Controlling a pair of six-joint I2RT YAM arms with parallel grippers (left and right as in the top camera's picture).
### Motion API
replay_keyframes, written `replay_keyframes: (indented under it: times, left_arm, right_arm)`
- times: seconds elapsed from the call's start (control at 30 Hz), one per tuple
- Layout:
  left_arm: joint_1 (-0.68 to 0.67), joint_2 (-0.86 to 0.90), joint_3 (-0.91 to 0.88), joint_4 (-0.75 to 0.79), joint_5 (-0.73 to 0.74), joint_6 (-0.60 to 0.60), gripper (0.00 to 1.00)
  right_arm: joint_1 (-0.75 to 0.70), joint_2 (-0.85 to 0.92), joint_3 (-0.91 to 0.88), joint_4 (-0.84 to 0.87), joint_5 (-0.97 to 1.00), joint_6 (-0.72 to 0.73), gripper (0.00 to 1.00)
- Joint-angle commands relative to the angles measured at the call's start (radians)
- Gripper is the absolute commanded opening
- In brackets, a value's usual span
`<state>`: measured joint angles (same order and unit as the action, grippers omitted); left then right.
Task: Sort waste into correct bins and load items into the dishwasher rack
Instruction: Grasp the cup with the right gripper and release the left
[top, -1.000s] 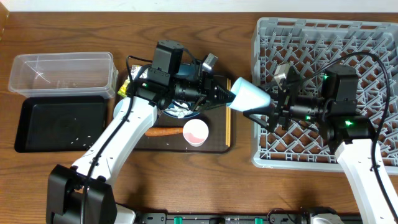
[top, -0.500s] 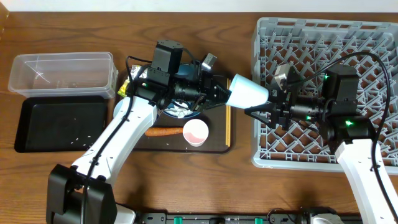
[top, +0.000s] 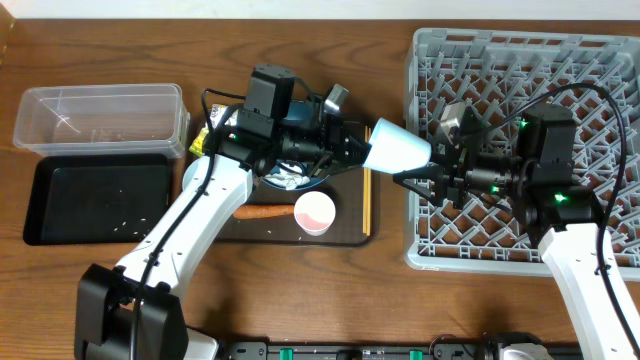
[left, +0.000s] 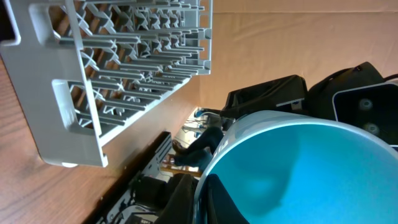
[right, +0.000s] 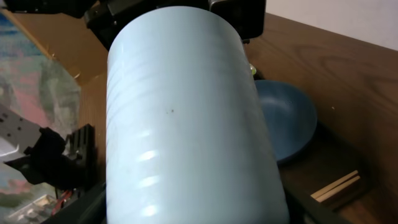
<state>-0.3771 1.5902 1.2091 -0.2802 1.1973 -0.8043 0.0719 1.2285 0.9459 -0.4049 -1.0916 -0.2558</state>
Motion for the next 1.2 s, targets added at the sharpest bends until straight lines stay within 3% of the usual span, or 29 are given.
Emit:
replay_keyframes:
  times: [0.0, 0.47, 0.57, 0.8, 1.03, 1.17]
  left_arm:
    - [-0.013, 0.005, 0.021, -0.002, -0.032, 0.052, 0.06]
    - [-0.05, 0.005, 0.019, -0.022, -0.031, 0.047, 0.06]
    - [-0.052, 0.005, 0.019, -0.025, -0.031, 0.047, 0.06]
    - [-0.052, 0.005, 0.019, -0.025, -0.031, 0.048, 0.06]
    - [-0.046, 0.005, 0.019, -0.026, -0.044, 0.097, 0.09]
    - [-0.032, 0.003, 0.019, -0.106, -0.233, 0.209, 0.1]
  right_arm:
    - [0.004, 0.0, 0.016, 0.022, 0.024, 0.009, 0.61]
    - [0.009, 0.0, 0.016, 0.108, -0.028, 0.031, 0.63]
    - [0.012, 0.0, 0.016, 0.116, -0.028, 0.031, 0.51]
    - [0.012, 0.0, 0.016, 0.129, -0.027, 0.031, 0.38]
    - [0.011, 0.0, 0.016, 0.126, 0.021, 0.043, 0.34]
    - [0.012, 0.0, 0.016, 0.124, 0.162, 0.092, 0.32]
